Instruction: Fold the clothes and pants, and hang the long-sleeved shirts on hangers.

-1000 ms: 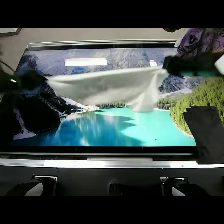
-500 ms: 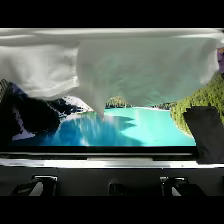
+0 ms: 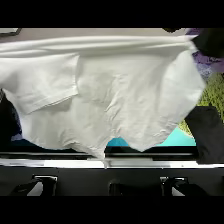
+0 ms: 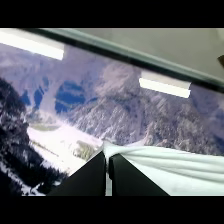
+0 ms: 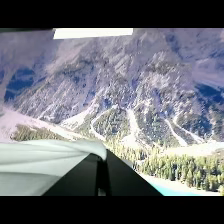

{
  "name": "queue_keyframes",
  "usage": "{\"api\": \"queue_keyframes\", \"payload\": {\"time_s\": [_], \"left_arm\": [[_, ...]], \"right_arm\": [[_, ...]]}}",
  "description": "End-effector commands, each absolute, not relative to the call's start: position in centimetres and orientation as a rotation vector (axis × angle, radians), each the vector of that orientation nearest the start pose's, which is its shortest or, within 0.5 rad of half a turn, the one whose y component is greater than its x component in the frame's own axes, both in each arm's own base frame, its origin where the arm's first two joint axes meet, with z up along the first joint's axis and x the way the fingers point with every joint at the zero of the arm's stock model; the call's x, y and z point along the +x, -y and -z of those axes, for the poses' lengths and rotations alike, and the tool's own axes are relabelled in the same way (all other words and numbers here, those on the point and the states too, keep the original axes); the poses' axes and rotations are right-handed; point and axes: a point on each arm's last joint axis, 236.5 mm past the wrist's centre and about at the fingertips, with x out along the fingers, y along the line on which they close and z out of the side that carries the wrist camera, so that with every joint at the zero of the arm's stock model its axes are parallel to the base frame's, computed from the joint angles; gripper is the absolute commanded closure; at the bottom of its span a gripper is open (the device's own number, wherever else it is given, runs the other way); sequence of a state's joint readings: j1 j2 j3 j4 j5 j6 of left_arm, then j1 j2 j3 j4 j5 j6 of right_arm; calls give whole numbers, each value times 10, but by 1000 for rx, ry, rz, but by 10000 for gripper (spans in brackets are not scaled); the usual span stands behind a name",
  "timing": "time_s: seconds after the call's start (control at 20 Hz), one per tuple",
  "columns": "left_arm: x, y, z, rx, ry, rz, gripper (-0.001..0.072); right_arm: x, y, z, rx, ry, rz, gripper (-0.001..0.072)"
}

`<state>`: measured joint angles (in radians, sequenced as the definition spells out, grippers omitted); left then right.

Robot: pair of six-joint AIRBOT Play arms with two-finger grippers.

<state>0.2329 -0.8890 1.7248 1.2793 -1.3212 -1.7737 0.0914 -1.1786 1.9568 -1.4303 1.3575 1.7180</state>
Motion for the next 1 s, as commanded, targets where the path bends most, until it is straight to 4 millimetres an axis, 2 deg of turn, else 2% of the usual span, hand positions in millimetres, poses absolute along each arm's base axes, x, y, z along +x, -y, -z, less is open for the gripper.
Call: {"api": "queue_keyframes", "payload": {"time_s": [0.0, 0.15, 0.25, 0.35, 0.45, 0.5, 0.6, 0.7, 0.75, 0.8, 0.85, 0.9, 0.95], "left_arm": [[389, -33, -275, -413, -704, -75, 692], [458, -52, -175, -466, -852, -116, 692], [496, -63, -115, -494, -908, -143, 692], [516, -65, -60, -518, -979, -156, 692], [521, -60, -18, -500, -1056, -144, 691], [522, -55, -2, -496, -1088, -138, 691], [523, -44, 16, -489, -1127, -124, 690], [523, -33, 25, -479, -1152, -107, 686], [523, -29, 25, -475, -1155, -101, 639], [521, -26, 22, -471, -1160, -95, 441], [519, -26, 17, -470, -1168, -91, 200], [515, -29, 9, -468, -1179, -91, 75], [510, -35, -3, -460, -1183, -88, 75]], "right_arm": [[480, -97, -243, 249, -802, -221, 677], [533, -120, -133, 309, -980, -237, 677], [552, -137, -66, 315, -1069, -237, 677], [561, -153, -15, 330, -1131, -231, 677], [564, -165, 21, 350, -1177, -215, 676], [564, -169, 32, 359, -1190, -208, 676], [564, -172, 43, 383, -1209, -194, 662], [561, -177, 42, 409, -1220, -204, 557], [558, -182, 39, 428, -1232, -218, 550], [554, -184, 36, 437, -1246, -227, 494], [548, -185, 29, 443, -1259, -237, 375], [544, -182, 21, 441, -1265, -241, 240], [539, -174, 7, 428, -1265, -246, 179]]}}
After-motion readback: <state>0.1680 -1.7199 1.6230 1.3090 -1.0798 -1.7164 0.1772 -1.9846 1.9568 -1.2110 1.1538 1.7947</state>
